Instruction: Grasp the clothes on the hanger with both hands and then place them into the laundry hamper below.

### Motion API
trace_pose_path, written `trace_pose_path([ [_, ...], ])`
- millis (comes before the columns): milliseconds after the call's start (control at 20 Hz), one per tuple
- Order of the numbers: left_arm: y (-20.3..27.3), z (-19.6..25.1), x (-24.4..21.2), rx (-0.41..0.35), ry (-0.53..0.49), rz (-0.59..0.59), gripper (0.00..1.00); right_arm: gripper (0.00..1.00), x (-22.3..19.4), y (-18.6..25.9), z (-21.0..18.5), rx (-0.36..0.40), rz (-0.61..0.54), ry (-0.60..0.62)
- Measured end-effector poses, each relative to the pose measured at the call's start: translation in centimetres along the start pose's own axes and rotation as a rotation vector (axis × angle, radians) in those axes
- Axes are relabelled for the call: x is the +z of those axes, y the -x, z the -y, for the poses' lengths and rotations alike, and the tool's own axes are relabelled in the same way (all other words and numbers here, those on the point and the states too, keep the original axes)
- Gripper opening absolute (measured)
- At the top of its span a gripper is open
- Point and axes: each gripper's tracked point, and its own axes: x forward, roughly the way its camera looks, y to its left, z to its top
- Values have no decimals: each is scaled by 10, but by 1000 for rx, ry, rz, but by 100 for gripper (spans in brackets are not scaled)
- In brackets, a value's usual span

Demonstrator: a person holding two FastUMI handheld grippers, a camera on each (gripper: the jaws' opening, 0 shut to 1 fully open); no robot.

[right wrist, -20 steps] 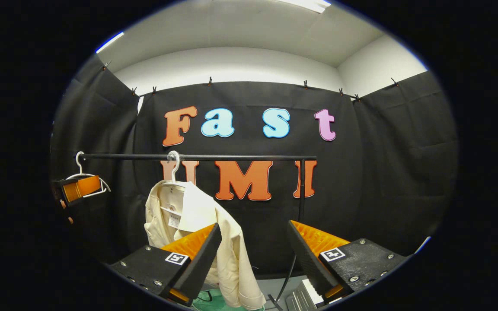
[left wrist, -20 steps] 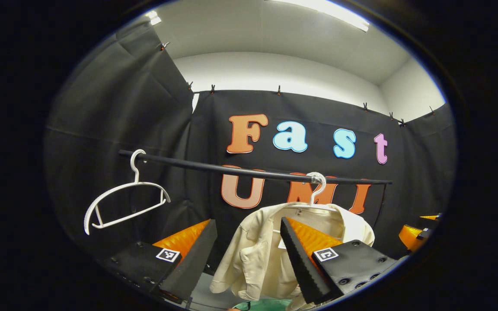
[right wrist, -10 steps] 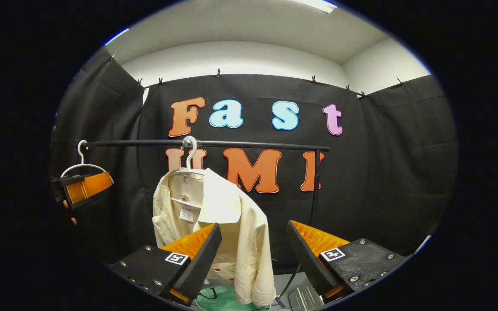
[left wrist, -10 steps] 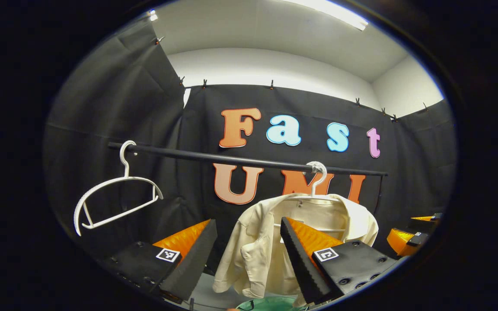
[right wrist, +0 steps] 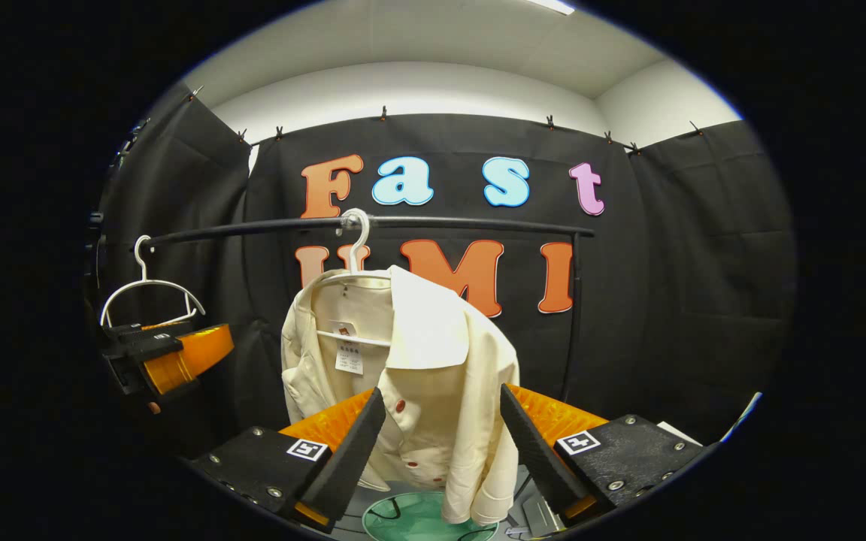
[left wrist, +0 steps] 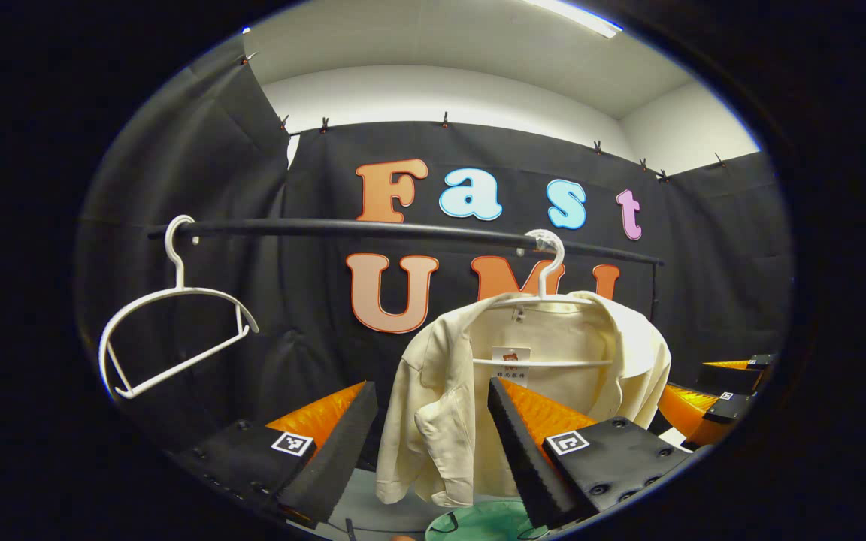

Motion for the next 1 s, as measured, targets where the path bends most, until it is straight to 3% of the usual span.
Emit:
trace_pose_path([
  [300,-38,-1,-51,-42,-36,-90,97,93,-28,-20,-23,16,-40,-14],
  [350,-45,0,-59,-52,-42,-105,100,100,-33,-26,-25,14,-50,-17],
  [400,-52,1,-67,-65,-46,-118,100,86,-39,-31,-28,16,-63,-24],
  [850,-117,7,-125,-160,-24,-204,97,65,-68,-73,-36,-1,-143,-82],
  [1000,-133,7,-133,-159,-27,-218,97,48,-70,-84,-35,-7,-151,-92],
])
